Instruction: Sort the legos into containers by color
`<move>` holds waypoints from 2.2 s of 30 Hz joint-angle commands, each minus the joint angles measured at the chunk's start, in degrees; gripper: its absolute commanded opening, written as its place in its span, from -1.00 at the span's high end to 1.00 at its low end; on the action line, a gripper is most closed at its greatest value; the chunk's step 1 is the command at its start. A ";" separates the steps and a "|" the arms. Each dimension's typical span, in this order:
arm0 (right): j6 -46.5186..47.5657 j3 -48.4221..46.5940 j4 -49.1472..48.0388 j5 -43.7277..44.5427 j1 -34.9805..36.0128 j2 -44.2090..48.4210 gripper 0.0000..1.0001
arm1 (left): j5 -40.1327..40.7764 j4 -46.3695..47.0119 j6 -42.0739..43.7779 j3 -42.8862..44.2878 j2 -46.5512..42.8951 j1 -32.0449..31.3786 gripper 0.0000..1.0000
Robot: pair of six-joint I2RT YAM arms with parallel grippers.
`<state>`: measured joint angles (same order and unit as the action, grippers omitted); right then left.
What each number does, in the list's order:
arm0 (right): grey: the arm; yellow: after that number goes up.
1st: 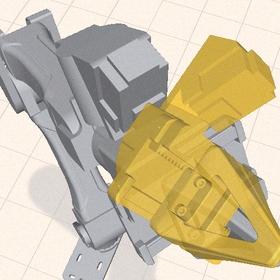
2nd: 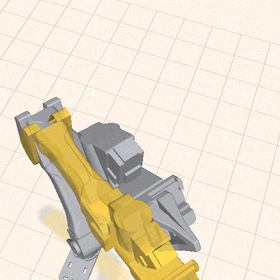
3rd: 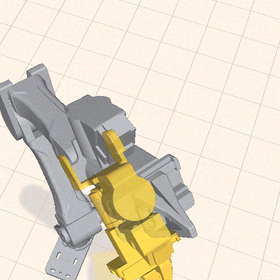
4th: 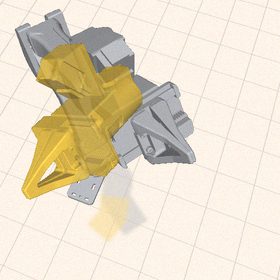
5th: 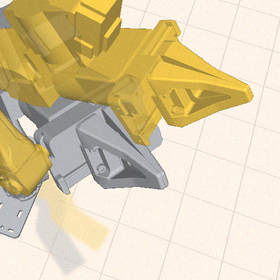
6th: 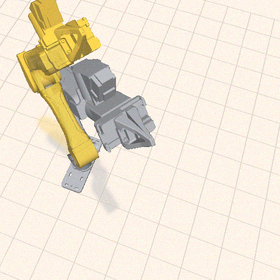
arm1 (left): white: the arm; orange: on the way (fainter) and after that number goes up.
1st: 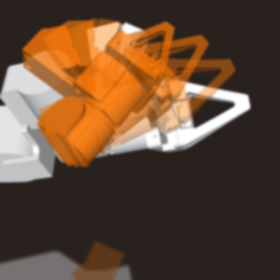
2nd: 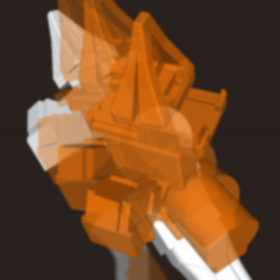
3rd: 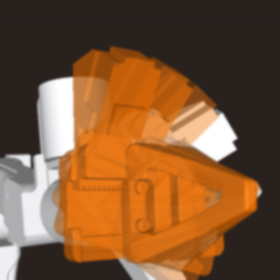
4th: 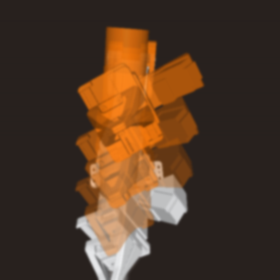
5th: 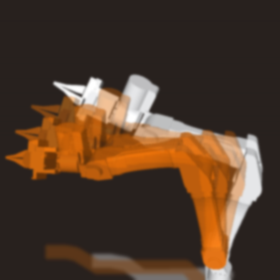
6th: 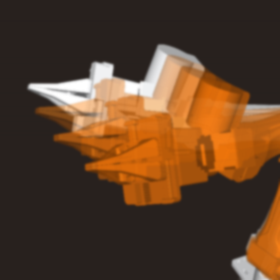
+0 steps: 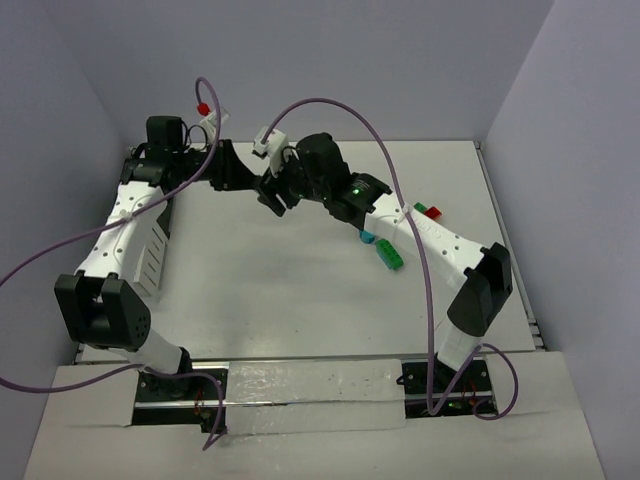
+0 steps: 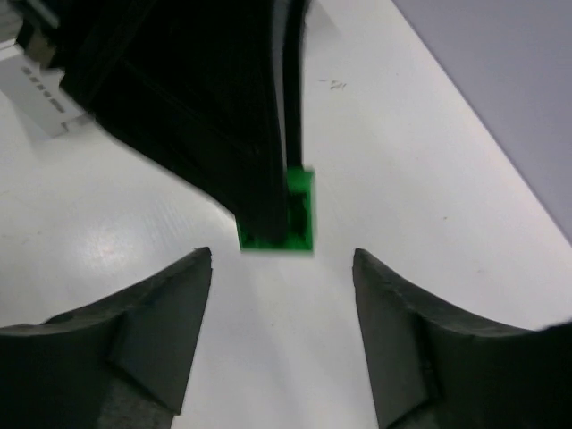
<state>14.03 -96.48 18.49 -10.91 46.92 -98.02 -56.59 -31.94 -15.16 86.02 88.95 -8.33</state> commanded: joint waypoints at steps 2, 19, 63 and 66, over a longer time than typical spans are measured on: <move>-1.46 -1.26 -2.35 4.51 -0.67 1.77 -0.67 | 7.77 -2.89 4.25 2.44 -2.17 12.22 1.00; -4.58 9.15 8.60 -2.11 -15.48 8.90 -0.95 | 43.70 -2.92 23.08 5.05 4.77 29.28 1.00; 27.70 6.80 34.83 -2.43 -50.34 -2.68 -0.64 | 20.67 -7.46 34.29 6.40 1.01 19.99 -0.50; 30.44 0.11 41.64 -5.48 -52.09 -7.65 -0.64 | 17.40 -10.23 34.51 7.93 2.19 18.80 -0.49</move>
<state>36.02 -88.15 51.96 -13.21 -2.42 -101.73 -30.45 -36.19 16.42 90.89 90.50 11.29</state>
